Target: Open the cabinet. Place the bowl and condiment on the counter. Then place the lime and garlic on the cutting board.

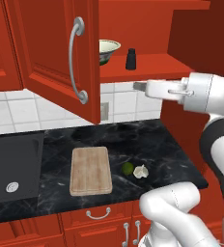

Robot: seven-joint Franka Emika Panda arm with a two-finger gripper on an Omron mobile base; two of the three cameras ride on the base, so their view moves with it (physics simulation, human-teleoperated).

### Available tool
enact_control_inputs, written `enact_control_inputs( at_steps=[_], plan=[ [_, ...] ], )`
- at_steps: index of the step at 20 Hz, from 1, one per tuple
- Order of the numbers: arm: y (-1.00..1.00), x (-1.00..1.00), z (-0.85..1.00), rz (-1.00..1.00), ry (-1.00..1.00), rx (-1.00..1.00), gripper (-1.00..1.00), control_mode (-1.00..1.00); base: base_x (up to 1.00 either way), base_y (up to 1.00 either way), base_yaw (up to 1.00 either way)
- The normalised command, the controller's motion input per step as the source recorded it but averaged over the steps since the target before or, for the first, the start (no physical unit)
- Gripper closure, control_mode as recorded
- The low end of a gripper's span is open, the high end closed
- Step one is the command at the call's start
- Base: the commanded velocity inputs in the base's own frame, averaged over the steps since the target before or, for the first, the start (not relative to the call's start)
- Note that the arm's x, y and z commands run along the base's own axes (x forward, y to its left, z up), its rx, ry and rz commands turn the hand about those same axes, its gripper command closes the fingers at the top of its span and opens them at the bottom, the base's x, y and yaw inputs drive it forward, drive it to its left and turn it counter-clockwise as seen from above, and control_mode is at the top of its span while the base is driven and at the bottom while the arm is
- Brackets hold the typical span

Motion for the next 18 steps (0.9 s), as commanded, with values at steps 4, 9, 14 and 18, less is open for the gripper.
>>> enact_control_inputs(
  at_steps=[4,9,14,18],
  plan=[
    [-0.03,0.10,0.00,0.00,0.24,0.33,-1.00,-1.00,0.00,0.00,0.00],
    [0.07,0.59,0.00,0.00,0.33,0.26,-1.00,-1.00,0.00,0.00,0.00],
    [0.00,0.41,0.01,0.00,0.39,0.22,-1.00,-1.00,0.00,0.00,0.00],
    [0.57,0.39,-0.29,0.05,0.39,0.02,-1.00,-1.00,0.00,0.00,0.00]
  ],
)
